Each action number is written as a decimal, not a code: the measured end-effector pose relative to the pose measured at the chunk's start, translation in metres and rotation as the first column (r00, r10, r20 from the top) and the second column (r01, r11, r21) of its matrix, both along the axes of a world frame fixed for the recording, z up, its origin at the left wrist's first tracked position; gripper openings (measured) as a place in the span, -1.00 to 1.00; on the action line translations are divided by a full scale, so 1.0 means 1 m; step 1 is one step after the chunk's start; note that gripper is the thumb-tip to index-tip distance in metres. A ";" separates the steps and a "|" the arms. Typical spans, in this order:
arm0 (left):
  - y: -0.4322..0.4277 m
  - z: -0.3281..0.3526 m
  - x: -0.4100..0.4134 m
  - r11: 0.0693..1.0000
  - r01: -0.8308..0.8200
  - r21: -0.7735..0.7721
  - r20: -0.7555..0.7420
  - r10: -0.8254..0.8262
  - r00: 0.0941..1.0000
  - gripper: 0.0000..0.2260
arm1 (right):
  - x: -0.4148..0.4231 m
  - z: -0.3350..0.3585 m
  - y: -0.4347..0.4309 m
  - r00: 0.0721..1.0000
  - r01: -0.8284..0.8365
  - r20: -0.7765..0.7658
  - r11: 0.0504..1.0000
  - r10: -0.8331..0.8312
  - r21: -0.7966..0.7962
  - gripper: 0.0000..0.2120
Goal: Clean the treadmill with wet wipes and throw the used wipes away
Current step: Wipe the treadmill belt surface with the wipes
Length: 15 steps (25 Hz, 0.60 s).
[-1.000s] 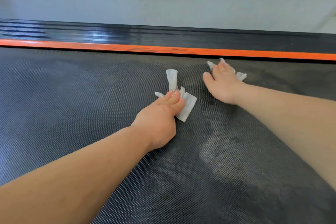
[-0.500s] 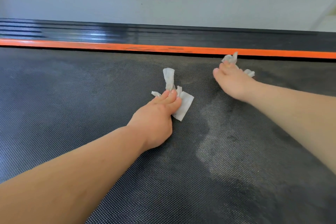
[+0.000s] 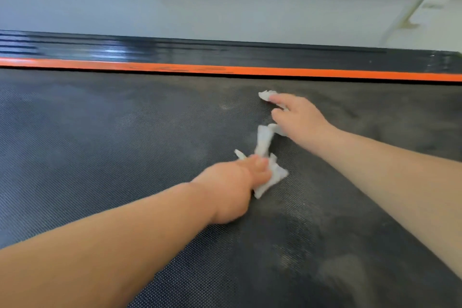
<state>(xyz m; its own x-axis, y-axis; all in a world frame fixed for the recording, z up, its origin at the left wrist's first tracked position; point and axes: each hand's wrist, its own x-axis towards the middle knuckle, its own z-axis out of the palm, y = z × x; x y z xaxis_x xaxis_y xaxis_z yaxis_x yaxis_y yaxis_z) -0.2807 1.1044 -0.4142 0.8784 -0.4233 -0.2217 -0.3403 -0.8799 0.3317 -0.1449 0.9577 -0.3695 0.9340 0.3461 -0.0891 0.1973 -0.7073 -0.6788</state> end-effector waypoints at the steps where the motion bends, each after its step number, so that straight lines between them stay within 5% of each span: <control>1: -0.006 -0.001 -0.002 0.995 0.101 0.005 -0.008 -0.101 0.995 -0.39 | 0.003 0.002 -0.003 0.998 0.016 0.052 1.000 -0.017 0.016 -0.54; 4: 0.000 0.001 0.005 0.989 0.144 -0.012 0.024 -0.144 0.989 -0.39 | 0.014 0.002 -0.016 0.978 -0.046 0.192 0.985 0.078 -0.166 -0.48; 7: 0.003 0.002 0.002 0.991 0.128 -0.039 0.043 -0.126 0.991 -0.42 | 0.024 -0.011 -0.024 0.929 -0.271 0.082 0.812 0.362 -0.516 -0.29; 9: 0.004 -0.001 0.000 0.989 0.126 -0.078 0.052 -0.123 0.991 -0.43 | 0.035 -0.024 -0.019 0.892 -0.330 0.066 0.743 0.447 -0.583 -0.21; 15: 0.006 -0.005 0.004 0.991 0.102 -0.092 0.027 -0.100 0.995 -0.45 | 0.048 -0.024 0.011 0.877 -0.235 0.173 0.714 0.448 -0.659 -0.69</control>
